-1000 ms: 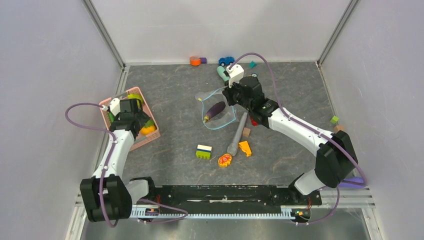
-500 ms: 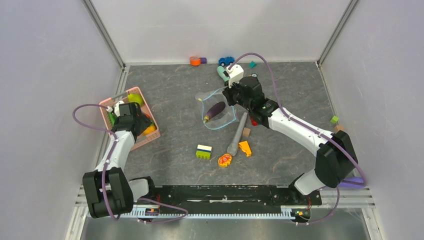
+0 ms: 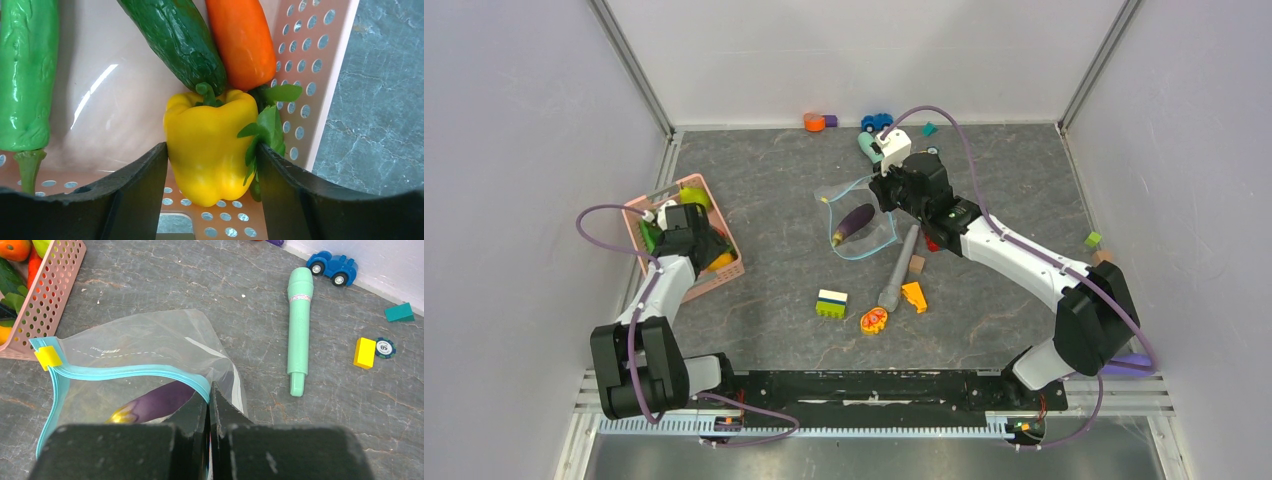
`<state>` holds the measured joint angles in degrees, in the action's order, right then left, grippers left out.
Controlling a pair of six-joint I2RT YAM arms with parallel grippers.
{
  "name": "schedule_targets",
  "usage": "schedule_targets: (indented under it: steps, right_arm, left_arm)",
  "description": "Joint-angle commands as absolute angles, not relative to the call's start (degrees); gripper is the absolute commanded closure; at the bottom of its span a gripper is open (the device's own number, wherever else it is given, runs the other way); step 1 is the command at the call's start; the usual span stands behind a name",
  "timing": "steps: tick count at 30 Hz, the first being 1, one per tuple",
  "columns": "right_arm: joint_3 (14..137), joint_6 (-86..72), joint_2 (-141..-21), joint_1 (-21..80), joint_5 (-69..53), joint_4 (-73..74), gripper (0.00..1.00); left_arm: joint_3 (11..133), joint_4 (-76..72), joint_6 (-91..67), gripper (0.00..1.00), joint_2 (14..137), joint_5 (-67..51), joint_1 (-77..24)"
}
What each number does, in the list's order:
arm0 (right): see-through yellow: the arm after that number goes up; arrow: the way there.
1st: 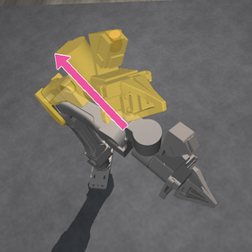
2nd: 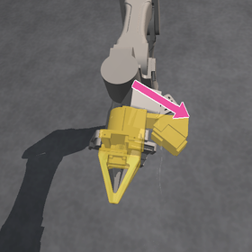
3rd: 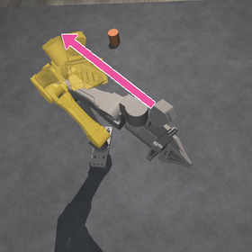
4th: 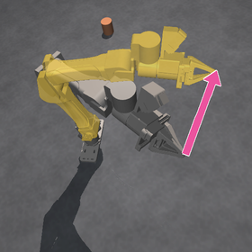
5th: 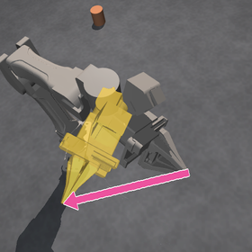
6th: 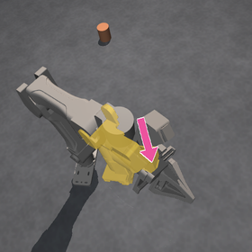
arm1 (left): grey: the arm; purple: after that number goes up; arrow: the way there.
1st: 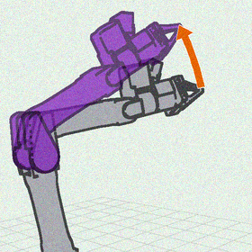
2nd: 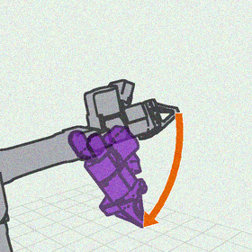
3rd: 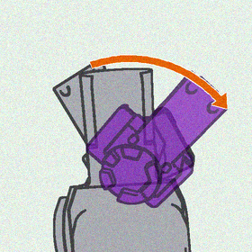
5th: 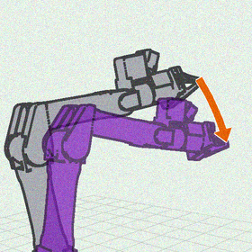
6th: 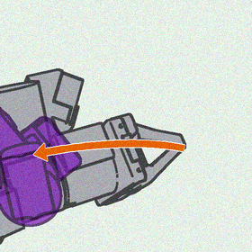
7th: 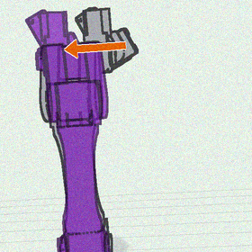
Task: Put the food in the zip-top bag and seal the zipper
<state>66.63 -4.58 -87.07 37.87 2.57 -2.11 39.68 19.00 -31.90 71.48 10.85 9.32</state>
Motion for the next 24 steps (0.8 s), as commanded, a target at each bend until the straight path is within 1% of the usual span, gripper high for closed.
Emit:
schedule_targets:
  steps: [1,6,8,10,13,16,24]
  right_arm:
    - [68.6,-3.7,-87.0,38.0,2.6,-3.3,0.96]
    - [68.4,-3.7,-86.6,38.0,2.7,-3.3,0.96]
    - [68.3,-3.7,-86.5,38.0,2.7,-3.3,0.96]
    - [68.3,-3.7,-86.4,37.9,2.8,-3.4,0.96]
    - [68.3,-3.7,-86.3,38.0,2.8,-3.4,0.96]
    - [68.2,-3.7,-86.3,38.0,2.9,-3.4,0.96]
    - [68.0,-3.7,-86.0,38.0,2.9,-3.5,0.96]
  left_arm:
    - [38.7,17.1,-30.0,0.38,71.6,9.5,9.7]
    - [38.1,16.7,-30.3,0.51,71.4,8.6,9.7]
    - [37.8,16.4,-30.4,0.54,71.4,7.9,9.7]
    - [37.6,16.3,-30.5,0.6,71.2,7.1,9.7]
    - [37.3,16.4,-30.7,0.66,70.5,7.7,9.7]
    - [36.7,16.6,-31.2,0.72,68.7,9.1,9.7]
    - [34.4,16.2,-32.6,0.82,63.4,12.9,9.7]
